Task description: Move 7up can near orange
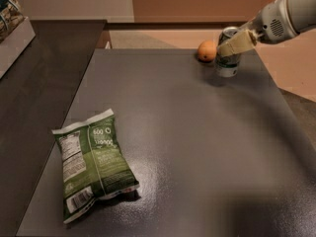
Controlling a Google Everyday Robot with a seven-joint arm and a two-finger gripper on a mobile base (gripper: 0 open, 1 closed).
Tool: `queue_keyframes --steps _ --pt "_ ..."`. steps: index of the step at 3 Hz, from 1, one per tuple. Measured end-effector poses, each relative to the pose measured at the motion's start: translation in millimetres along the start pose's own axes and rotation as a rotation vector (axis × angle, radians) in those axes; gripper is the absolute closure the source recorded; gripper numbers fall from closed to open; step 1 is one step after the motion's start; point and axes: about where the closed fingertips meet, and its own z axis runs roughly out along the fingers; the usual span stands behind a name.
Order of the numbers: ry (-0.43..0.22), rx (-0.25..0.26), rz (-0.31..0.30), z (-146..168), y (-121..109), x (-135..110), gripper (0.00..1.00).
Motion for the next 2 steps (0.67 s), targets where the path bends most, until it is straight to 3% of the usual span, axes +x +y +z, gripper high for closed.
queue_keyframes --steps 2 --pt "-0.015 0.012 0.093 36.0 -47.1 7.6 1.0"
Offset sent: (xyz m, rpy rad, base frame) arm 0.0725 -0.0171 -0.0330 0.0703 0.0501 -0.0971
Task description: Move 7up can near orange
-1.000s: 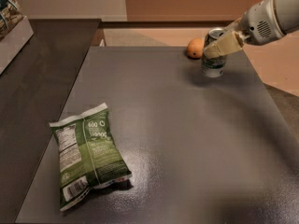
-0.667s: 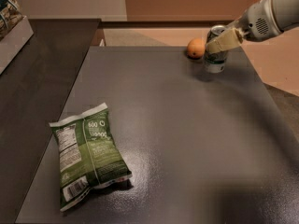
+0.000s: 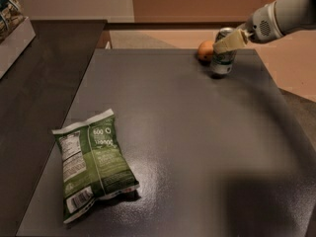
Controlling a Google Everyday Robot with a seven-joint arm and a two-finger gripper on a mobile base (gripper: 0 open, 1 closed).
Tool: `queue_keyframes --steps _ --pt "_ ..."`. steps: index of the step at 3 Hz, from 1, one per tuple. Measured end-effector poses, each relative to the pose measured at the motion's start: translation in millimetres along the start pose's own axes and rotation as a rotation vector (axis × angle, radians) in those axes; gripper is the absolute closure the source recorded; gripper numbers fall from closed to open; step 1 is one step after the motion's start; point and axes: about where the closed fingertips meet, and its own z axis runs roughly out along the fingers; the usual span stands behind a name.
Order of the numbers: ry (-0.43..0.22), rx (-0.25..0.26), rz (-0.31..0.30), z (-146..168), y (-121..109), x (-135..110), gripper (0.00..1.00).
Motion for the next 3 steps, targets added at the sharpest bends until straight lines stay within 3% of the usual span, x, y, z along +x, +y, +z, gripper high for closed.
queue_keyframes --steps 1,2,3 --pt "0.008 0.003 0.027 11.7 -10.4 2.1 1.0" --pt "0.026 0.025 0.054 13.3 -16.8 5.4 0.82" --pt "0.031 0.045 0.072 13.1 -19.7 7.6 0.58"
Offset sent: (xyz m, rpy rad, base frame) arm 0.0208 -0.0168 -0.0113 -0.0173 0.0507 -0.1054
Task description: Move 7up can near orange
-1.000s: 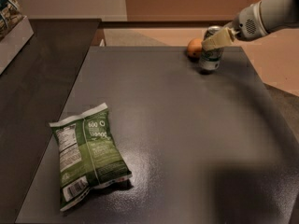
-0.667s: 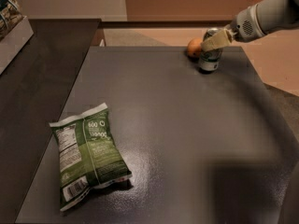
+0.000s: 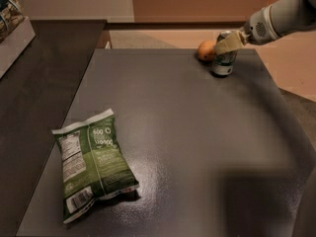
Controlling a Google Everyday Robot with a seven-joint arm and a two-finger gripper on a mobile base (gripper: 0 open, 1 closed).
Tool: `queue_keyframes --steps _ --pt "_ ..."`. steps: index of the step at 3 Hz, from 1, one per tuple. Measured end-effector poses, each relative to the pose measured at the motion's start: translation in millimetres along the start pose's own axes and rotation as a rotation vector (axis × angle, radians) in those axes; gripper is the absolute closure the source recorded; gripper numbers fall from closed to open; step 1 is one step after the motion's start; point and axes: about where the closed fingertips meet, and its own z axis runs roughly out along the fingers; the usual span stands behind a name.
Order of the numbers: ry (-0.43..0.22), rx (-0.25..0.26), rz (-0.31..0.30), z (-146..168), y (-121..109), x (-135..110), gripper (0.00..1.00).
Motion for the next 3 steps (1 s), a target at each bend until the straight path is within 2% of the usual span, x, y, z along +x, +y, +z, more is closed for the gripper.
queue_keyframes --steps 2,3 --pt "0.004 -0.01 0.0 6.8 2.1 0.5 0.12" --pt "0.006 -0.014 0.0 10.0 3.1 0.8 0.0"
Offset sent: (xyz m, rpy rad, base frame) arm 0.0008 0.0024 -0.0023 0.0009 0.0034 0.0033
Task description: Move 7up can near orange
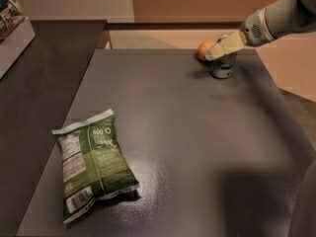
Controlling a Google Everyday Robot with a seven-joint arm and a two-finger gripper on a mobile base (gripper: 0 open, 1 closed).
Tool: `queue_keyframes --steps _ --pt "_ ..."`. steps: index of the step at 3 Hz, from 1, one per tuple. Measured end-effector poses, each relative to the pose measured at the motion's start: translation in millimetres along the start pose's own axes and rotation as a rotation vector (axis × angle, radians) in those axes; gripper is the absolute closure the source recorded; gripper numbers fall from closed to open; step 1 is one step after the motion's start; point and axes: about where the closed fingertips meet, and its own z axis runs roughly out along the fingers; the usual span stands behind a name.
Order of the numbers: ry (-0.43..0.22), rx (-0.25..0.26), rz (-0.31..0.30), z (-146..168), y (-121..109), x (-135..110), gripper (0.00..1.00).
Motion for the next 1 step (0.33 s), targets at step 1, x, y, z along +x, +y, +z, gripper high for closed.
queue_keyframes --steps 1 --pt "0.0 0.0 0.0 0.1 0.0 0.0 0.0"
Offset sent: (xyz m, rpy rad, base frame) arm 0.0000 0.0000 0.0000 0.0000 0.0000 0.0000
